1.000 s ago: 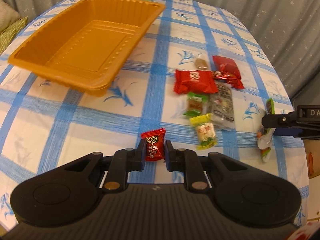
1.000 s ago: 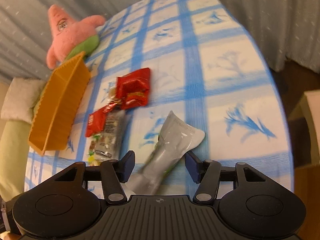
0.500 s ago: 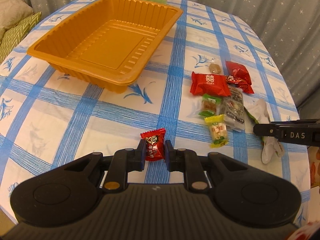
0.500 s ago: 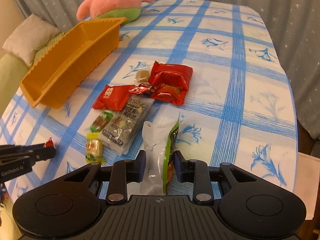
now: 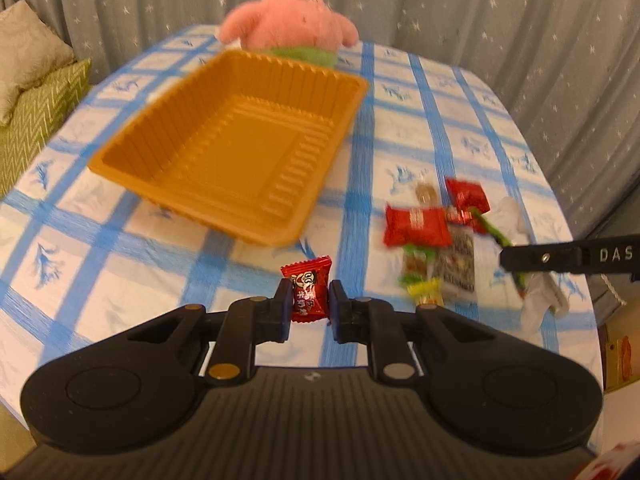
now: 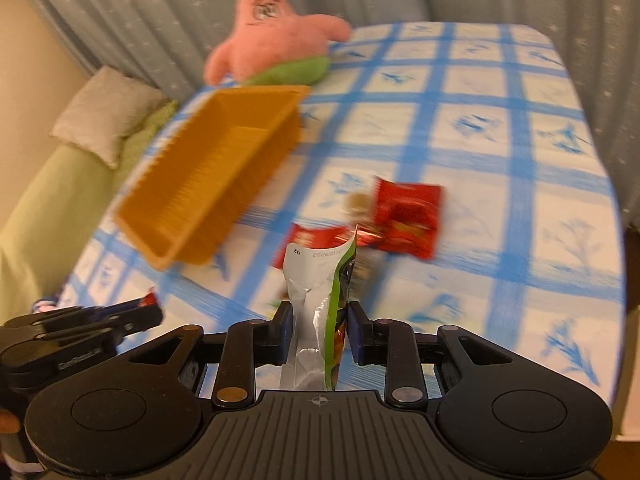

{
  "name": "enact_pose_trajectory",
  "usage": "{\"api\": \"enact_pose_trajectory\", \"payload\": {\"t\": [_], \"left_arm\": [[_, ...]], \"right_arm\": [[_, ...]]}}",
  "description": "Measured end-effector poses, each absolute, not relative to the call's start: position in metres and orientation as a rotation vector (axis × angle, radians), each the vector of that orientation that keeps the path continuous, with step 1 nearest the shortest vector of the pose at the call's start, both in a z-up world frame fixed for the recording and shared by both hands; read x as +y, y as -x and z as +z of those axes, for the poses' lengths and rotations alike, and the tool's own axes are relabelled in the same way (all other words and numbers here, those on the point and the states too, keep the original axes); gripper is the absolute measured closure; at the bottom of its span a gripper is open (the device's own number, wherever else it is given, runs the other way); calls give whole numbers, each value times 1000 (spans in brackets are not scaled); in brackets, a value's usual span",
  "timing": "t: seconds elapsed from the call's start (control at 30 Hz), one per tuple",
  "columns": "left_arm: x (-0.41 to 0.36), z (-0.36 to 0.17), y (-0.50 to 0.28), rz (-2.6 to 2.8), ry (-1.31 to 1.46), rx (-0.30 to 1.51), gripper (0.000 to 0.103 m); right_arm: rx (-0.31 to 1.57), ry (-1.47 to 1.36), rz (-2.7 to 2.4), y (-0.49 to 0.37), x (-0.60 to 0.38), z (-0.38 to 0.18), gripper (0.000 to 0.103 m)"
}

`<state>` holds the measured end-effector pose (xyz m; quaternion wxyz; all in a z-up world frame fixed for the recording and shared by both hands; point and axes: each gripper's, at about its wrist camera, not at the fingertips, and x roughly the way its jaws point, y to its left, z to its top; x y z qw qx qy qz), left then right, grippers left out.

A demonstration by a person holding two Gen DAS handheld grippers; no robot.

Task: Organize snacks
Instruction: 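Lift both held snacks and carry them over the orange tray, then open the left tool to drop the red candy while the right tool drops the silver pouch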

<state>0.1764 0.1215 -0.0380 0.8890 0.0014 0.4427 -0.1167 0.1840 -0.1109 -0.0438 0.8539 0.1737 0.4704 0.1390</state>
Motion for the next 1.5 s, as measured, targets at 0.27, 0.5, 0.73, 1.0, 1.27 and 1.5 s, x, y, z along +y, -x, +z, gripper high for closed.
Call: {"api": "enact_pose_trajectory", "payload": {"t": [0.27, 0.5, 0.73, 1.0, 1.27, 1.5], "left_arm": [[144, -15, -205, -195, -11, 837, 86], [174, -11, -243, -152, 2, 814, 86], [195, -15, -274, -144, -5, 819, 86], [202, -33, -304, -152, 2, 862, 86], [206, -49, -318, -159, 7, 899, 86], [210, -54, -321, -169, 16, 908, 86]], "right_arm": [[948, -380, 441, -227, -59, -22, 74], [921, -377, 516, -271, -10, -12, 74], [925, -365, 518, -309, 23, -18, 74], [971, -371, 482, -336, 40, -41, 74], [1019, -379, 438, -355, 47, -67, 73], [1063, -403, 407, -361, 47, -78, 64]]}}
